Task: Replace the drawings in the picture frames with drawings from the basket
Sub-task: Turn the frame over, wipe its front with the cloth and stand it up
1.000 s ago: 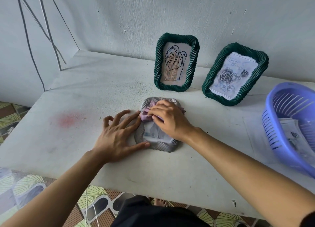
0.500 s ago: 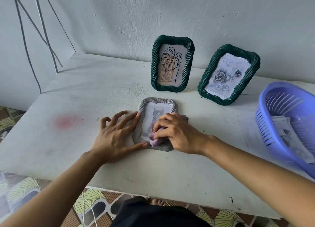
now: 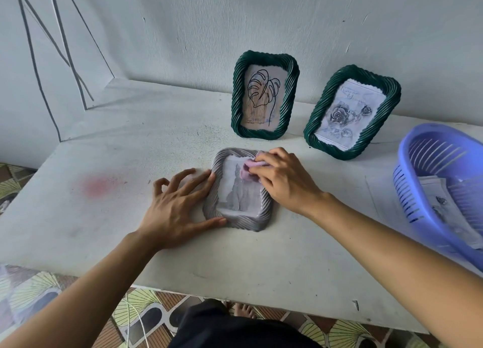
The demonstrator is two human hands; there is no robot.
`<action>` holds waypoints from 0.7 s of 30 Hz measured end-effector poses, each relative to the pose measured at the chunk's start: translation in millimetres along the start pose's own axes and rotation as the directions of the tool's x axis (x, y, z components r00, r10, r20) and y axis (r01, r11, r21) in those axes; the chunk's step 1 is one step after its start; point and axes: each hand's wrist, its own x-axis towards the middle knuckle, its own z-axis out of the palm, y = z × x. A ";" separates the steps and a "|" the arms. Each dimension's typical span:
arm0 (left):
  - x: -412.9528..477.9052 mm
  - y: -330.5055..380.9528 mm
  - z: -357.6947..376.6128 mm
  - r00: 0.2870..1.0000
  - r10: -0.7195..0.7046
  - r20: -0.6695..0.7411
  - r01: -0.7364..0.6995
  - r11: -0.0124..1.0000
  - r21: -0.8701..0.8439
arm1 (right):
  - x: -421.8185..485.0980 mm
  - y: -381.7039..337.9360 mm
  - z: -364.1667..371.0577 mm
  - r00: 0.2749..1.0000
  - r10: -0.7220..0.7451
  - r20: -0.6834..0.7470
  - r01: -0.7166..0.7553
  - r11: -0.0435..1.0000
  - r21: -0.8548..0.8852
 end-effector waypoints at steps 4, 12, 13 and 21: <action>1.9 0.4 0.9 1.000 0.008 0.009 -0.008 1.000 0.009 | 27.1 -9.8 16.8 0.996 0.048 -0.076 -0.046 0.999 0.025; -0.4 3.3 -0.7 1.000 0.025 -0.008 -0.024 0.999 0.036 | 27.5 -41.2 28.8 0.996 -0.017 -0.085 0.034 0.980 0.196; -0.4 2.8 0.0 1.000 0.026 -0.011 -0.026 0.999 0.039 | 23.2 -44.0 28.3 0.996 -0.041 -0.080 0.057 0.975 0.213; -0.1 2.1 3.6 0.999 0.021 -0.036 -0.019 0.998 0.058 | -7.2 -51.5 18.5 0.976 -0.219 -0.004 0.202 0.894 0.399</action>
